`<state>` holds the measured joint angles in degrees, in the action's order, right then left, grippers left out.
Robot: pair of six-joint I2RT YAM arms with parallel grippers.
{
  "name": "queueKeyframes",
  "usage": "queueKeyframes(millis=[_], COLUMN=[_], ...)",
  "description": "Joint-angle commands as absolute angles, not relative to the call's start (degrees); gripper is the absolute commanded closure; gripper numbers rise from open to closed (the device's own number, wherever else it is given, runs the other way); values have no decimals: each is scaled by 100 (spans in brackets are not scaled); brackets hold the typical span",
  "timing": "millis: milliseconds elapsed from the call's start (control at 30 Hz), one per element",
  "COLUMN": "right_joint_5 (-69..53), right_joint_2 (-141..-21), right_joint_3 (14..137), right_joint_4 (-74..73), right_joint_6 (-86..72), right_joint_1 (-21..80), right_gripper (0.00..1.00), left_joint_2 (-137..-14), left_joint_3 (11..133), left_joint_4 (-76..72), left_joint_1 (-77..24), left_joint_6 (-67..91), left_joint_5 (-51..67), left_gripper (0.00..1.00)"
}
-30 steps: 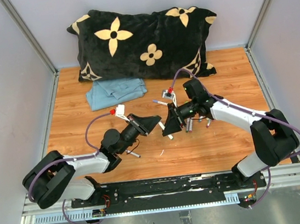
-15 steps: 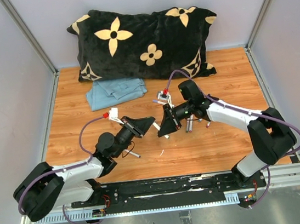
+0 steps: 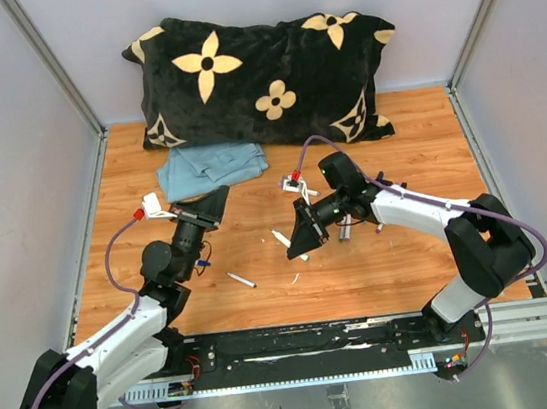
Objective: Open the pen caps
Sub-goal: Open the pen cap from the pen, then place the pen at the center of the board.
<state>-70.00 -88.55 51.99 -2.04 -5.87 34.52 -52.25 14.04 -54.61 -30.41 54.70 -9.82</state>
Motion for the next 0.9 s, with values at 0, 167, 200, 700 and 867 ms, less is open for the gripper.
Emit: queueKeyframes(millis=[0,167,200,700,867], right_joint_5=[-6926,-6183,-5980,-3708,-3119], right_joint_2=[-8871,-8868,-8895,-9676,-9955], right_joint_3=[5271,5479,5573,6420,6738], right_joint_4=[-625,-1277,-1465,-2172,-2232], right_joint_6=[-115,520,688,967,765], right_joint_1=[3596,3865,3978,4971,5174], right_gripper=[99,99,99,99,99], left_joint_2=[-4730,-3777,-3610,-2711,-2971], left_joint_3=[1272,1341,1415,1397,1429], left_joint_4=[-4685,-2625,-1927,1469,1493], left_joint_1=[-2911,-2909,-2909,-2909,-2909], left_joint_6=[5484,5499,5509,6078,6005], left_joint_5=[-1008,-939,-952,-1633,-1874], left_gripper=[100,100,100,100,100])
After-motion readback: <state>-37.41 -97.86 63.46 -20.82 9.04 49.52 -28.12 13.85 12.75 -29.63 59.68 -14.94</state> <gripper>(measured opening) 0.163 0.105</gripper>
